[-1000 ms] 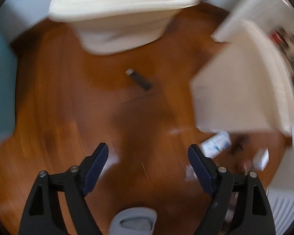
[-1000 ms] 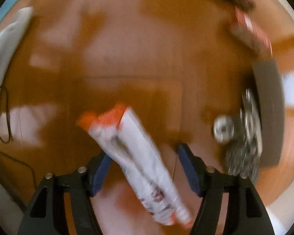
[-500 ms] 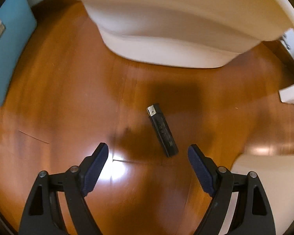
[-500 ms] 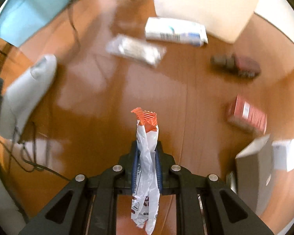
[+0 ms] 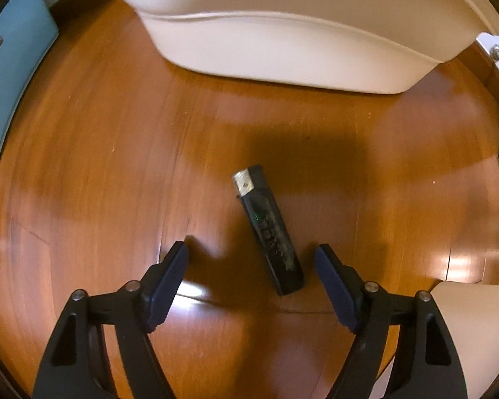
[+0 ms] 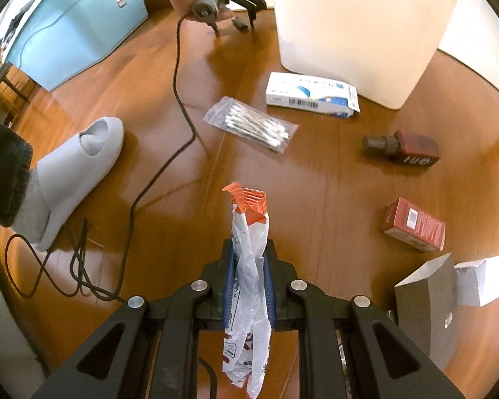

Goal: Collect trash
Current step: 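Grasp the black lighter on the floor with the left tool, then drop the lighter into the wastebasket with the left tool while the right drops the wrapper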

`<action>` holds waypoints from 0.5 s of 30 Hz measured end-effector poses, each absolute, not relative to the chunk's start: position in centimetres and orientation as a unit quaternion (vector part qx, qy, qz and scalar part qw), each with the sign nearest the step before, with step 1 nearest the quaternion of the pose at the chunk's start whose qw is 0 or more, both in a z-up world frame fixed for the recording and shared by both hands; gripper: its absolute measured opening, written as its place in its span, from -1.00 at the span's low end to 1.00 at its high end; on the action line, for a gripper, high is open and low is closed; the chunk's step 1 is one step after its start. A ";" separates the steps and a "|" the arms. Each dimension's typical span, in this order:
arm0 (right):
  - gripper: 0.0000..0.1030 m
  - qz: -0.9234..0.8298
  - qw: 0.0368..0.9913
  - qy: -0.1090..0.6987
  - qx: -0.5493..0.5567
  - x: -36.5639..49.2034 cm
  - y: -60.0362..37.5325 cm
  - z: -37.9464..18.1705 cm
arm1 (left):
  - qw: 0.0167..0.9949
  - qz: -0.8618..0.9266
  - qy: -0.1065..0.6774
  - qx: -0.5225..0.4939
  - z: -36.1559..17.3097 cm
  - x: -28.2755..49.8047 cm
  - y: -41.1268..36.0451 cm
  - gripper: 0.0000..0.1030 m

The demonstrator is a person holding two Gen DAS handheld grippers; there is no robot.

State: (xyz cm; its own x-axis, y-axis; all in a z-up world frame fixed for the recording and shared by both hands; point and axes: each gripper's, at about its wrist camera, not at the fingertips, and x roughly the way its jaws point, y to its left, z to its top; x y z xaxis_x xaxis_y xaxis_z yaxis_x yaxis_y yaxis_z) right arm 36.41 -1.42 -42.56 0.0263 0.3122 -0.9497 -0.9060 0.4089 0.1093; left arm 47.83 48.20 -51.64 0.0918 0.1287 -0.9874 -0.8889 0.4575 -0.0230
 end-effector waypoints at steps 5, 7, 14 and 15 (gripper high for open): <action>-0.67 0.461 0.664 0.512 -0.290 35.9 -1.8 -41.0 | 0.679 0.347 0.550 -0.341 -50.5 48.6 48.1 -0.65; -0.67 0.456 0.665 0.513 -0.293 36.1 -1.9 -40.8 | 0.686 0.324 0.550 -0.349 -50.4 48.4 47.8 -0.65; -0.67 0.446 0.672 0.509 -0.301 36.7 -1.5 -36.7 | 0.706 0.288 0.558 -0.328 -46.1 45.9 47.1 -0.65; -0.67 0.445 0.674 0.507 -0.300 36.7 -1.2 -35.4 | 0.709 0.283 0.560 -0.322 -44.5 45.5 46.9 -0.65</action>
State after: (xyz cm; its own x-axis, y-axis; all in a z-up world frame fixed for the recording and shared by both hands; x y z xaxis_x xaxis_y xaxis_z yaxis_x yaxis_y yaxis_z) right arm 36.69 -1.25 -35.41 0.0886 0.2956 -0.9512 -0.9047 0.4235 0.0474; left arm 45.50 46.86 -44.48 0.2131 0.0414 -0.9762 -0.7621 0.6323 -0.1396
